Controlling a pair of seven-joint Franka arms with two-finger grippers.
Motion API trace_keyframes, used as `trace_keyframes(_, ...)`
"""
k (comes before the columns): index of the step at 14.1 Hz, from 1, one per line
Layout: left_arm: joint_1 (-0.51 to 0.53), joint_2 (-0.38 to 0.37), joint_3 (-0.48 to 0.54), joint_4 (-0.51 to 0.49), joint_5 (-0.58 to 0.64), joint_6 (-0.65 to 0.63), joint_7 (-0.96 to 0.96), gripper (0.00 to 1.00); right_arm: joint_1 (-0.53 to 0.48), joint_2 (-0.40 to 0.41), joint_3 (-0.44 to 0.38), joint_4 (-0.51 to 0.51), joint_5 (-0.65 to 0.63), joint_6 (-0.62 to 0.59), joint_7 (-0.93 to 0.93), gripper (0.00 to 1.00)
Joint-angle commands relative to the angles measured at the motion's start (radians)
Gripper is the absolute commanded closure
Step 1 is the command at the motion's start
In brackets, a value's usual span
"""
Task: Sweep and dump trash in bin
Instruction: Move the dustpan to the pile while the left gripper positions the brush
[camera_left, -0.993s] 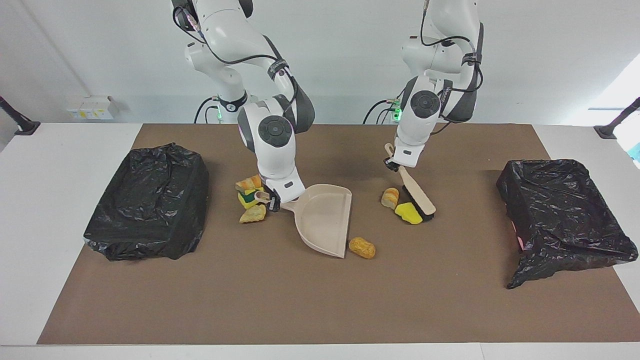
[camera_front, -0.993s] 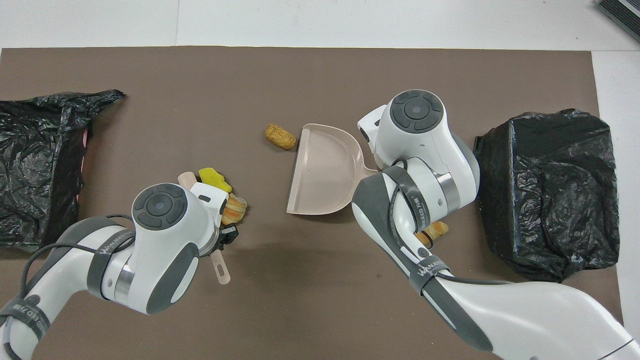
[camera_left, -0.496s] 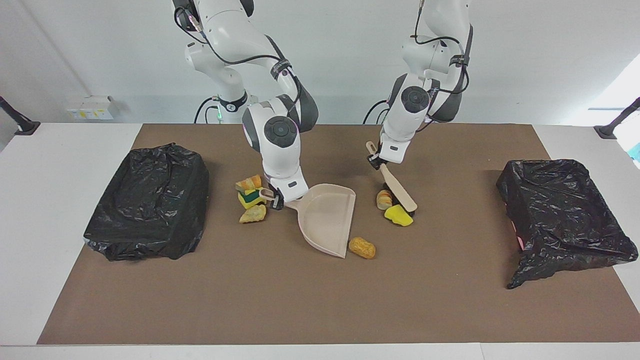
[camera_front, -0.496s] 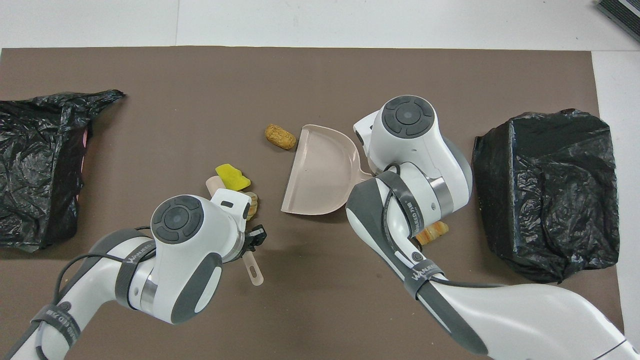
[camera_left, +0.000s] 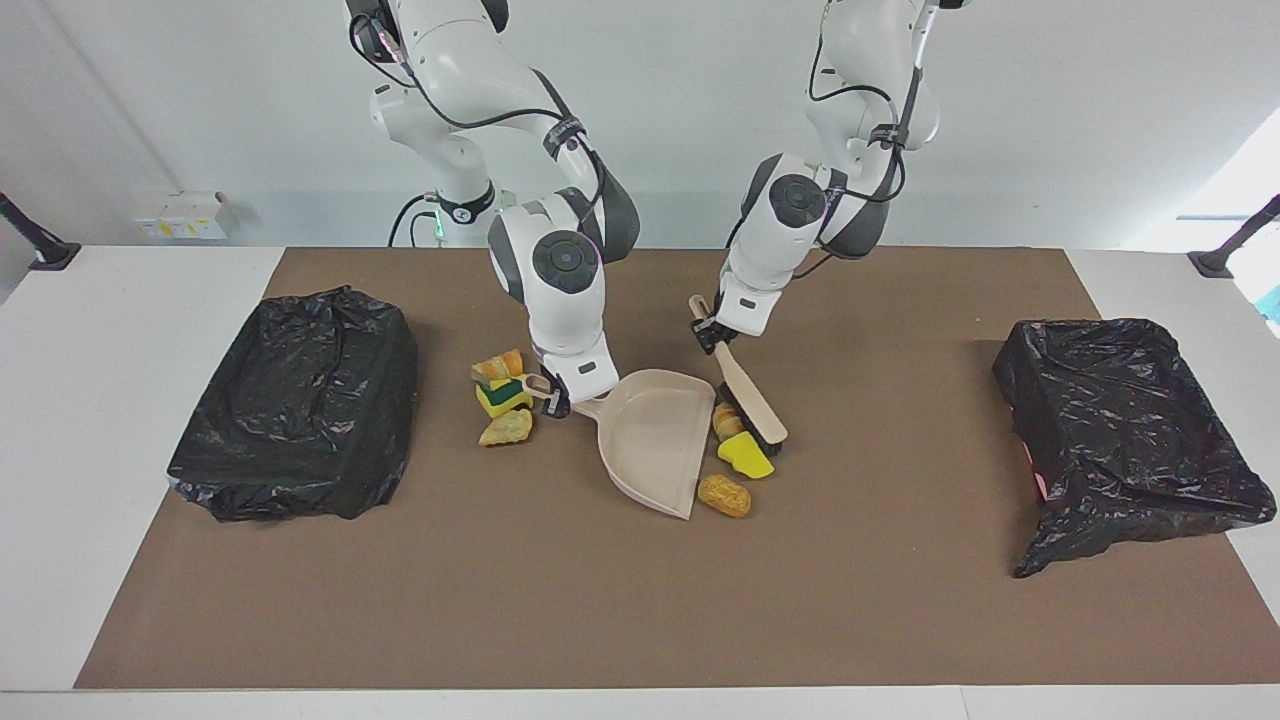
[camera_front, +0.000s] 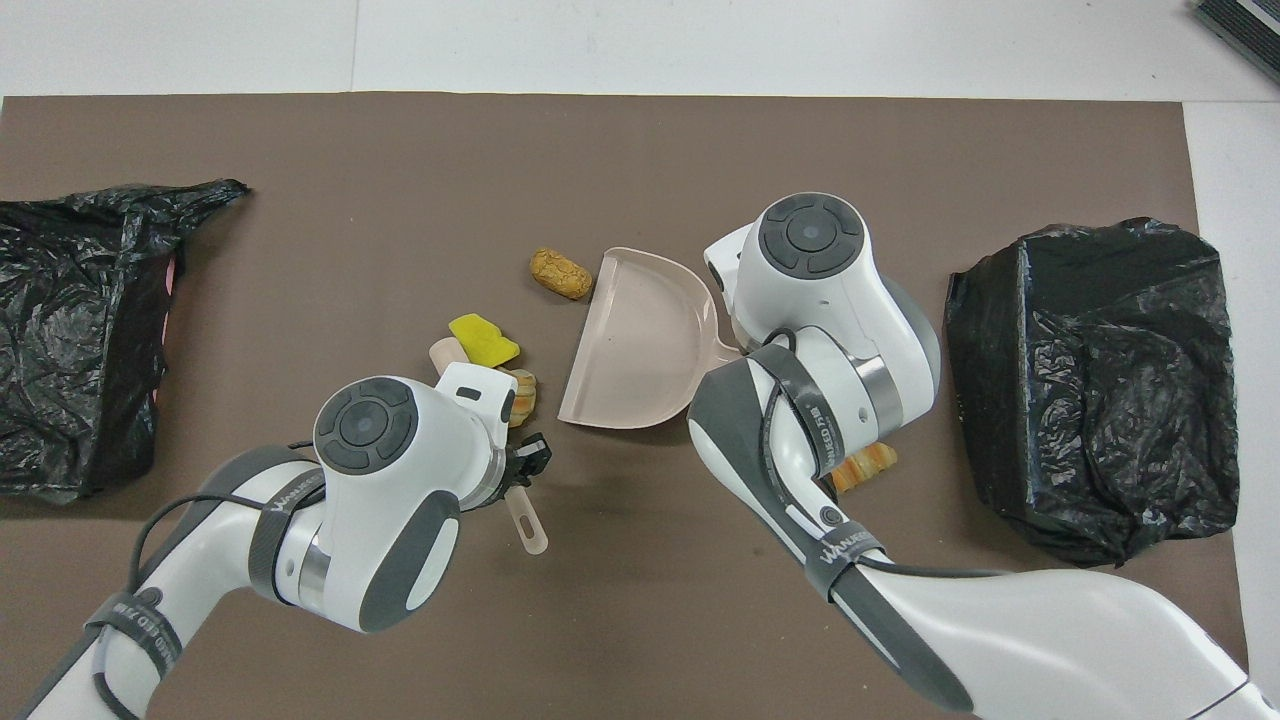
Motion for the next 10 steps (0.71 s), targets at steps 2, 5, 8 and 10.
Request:
trace_keyframes(2,-0.028,0.021,-0.060,0.037,-0.029,0.010,0.039,1.00,-0.008,-0.023,0.012,-0.027,-0.021,0.004,-0.027,1.00)
trace_keyframes(5,-0.028,0.024,-0.110,0.100,-0.015,-0.032,0.084,1.00,-0.007,-0.030,0.014,-0.032,-0.030,-0.001,-0.005,1.00)
trace_keyframes(8,-0.003,0.015,-0.095,0.161,-0.017,-0.146,0.218,1.00,-0.008,-0.030,0.014,-0.033,-0.030,-0.002,0.003,1.00)
trace_keyframes(10,0.046,0.009,-0.085,0.183,0.000,-0.190,0.258,1.00,-0.007,-0.030,0.015,-0.033,-0.028,-0.002,0.007,1.00)
